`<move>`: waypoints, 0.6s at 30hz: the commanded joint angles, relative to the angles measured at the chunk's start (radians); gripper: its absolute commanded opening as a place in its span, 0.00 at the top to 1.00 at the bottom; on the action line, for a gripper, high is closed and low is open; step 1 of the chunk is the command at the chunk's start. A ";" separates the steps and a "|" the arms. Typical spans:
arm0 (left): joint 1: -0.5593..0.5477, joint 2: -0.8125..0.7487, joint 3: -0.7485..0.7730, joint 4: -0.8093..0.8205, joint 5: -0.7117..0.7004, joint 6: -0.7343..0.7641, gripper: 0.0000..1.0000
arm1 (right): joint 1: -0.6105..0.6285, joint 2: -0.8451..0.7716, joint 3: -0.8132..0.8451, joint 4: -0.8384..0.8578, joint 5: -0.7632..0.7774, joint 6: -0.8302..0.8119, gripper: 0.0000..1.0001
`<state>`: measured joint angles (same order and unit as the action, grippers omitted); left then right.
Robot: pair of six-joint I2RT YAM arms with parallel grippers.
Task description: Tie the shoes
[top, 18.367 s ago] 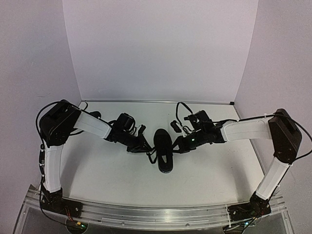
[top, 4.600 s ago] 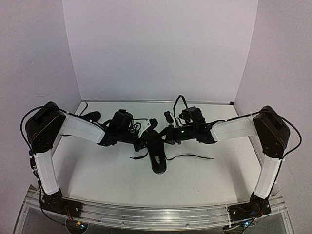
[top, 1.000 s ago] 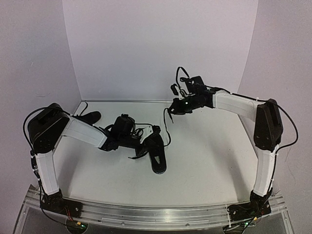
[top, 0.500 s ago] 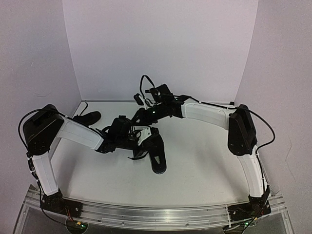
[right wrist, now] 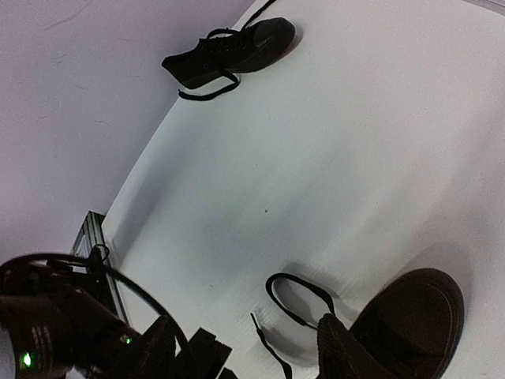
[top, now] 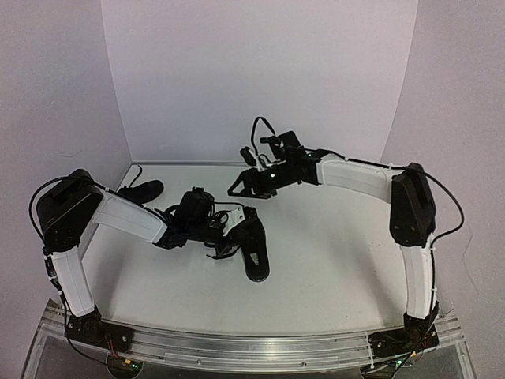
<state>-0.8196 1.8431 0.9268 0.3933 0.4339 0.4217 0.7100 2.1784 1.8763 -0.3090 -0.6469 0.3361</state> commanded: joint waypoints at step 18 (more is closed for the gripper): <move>-0.003 -0.018 0.052 0.002 0.028 0.000 1.00 | 0.013 -0.342 -0.634 0.334 -0.084 0.055 0.45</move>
<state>-0.8196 1.8431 0.9432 0.3925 0.4450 0.4206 0.6959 1.8055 1.2112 -0.0525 -0.7508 0.3779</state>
